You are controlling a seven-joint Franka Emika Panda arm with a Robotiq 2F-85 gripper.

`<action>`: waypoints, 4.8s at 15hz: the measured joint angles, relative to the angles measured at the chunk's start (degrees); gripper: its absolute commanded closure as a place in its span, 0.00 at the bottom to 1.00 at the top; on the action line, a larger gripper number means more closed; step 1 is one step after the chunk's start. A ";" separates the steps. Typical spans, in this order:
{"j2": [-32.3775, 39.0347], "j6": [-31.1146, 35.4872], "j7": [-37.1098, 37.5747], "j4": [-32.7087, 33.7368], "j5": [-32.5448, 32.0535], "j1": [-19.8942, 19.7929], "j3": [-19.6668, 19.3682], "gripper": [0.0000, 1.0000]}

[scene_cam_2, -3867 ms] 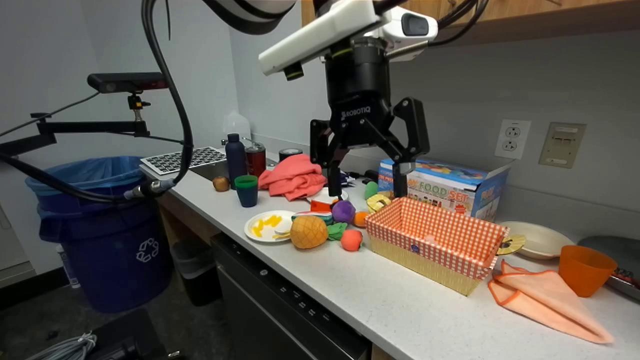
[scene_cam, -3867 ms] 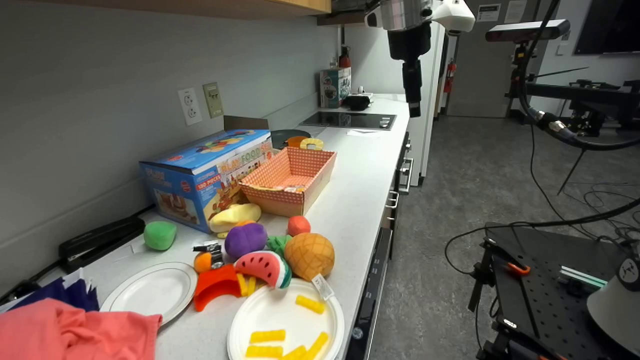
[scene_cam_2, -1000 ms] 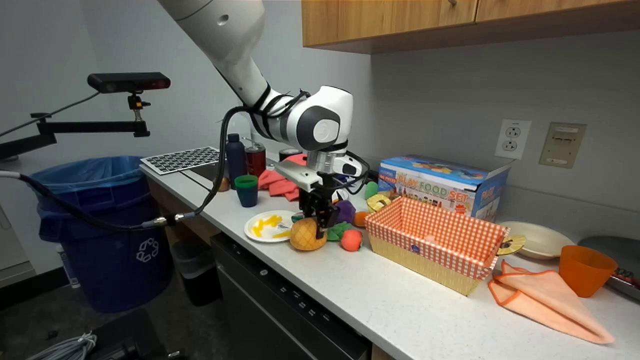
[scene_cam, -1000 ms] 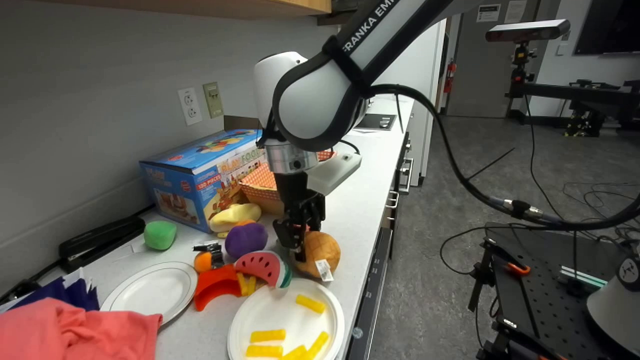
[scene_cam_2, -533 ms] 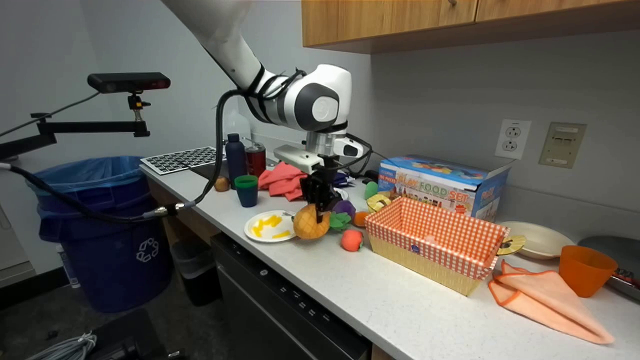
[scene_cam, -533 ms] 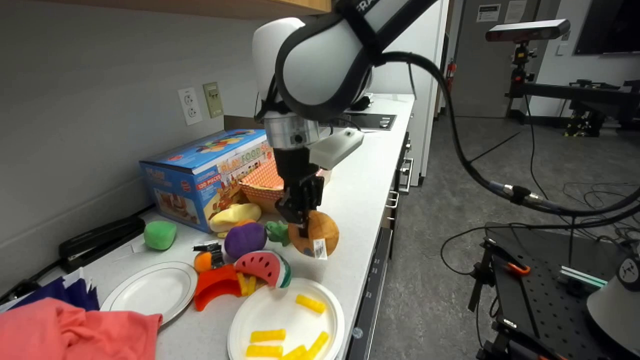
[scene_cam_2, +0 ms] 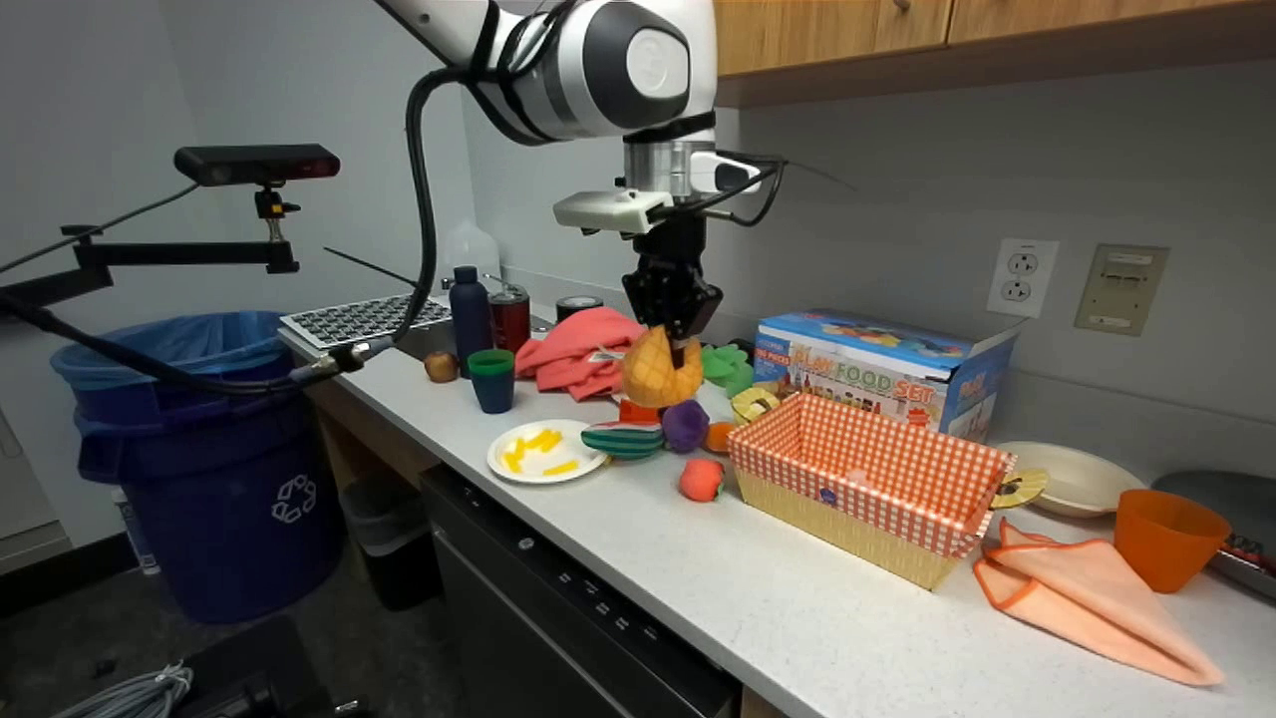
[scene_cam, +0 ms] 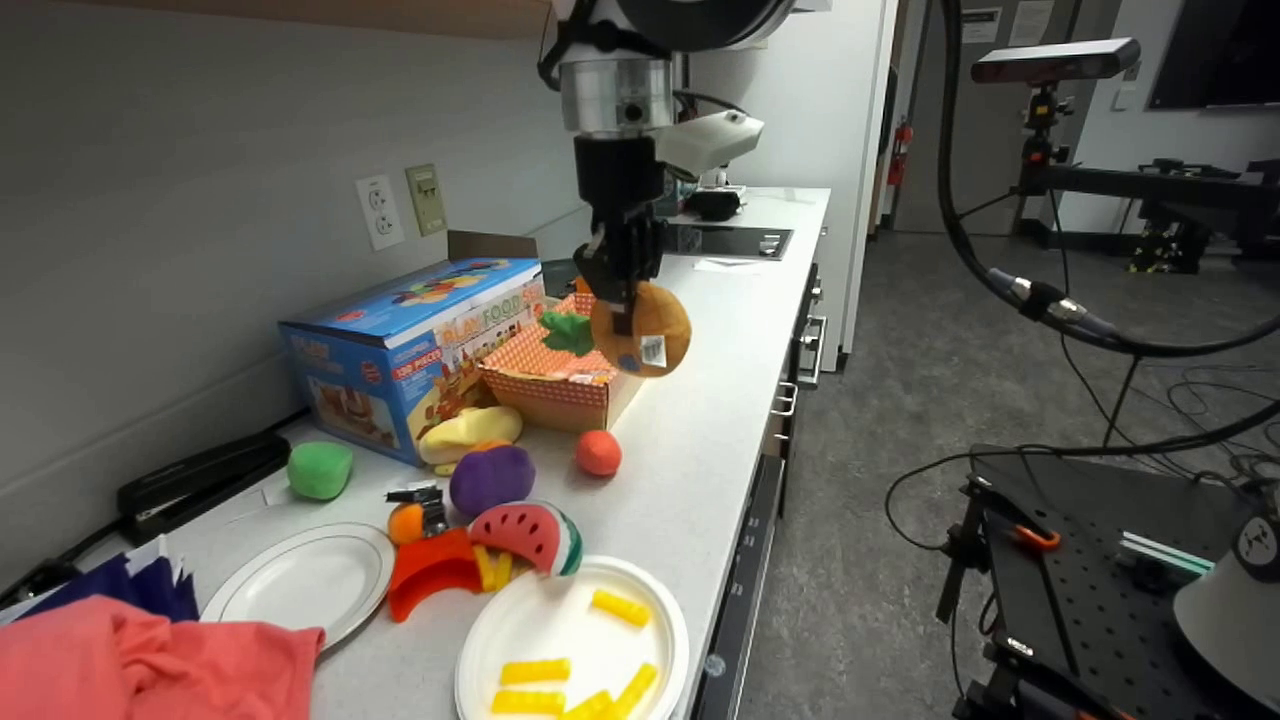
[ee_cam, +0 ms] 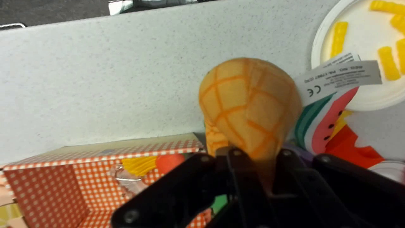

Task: Put the pineapple, cherry, watermelon, eggplant, banana and orange plushies in the box

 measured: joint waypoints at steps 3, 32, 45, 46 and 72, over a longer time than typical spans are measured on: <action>0.05 1.34 2.04 0.84 -1.28 -1.50 -2.04 0.96; 22.98 3.16 20.70 26.40 -5.33 -0.49 -7.47 0.00; 11.48 1.78 14.27 10.98 -3.91 1.70 -1.02 0.00; 10.39 1.77 14.15 9.00 -3.74 1.87 -0.49 0.00; 20.22 9.17 14.16 5.95 -2.62 1.98 -0.66 0.00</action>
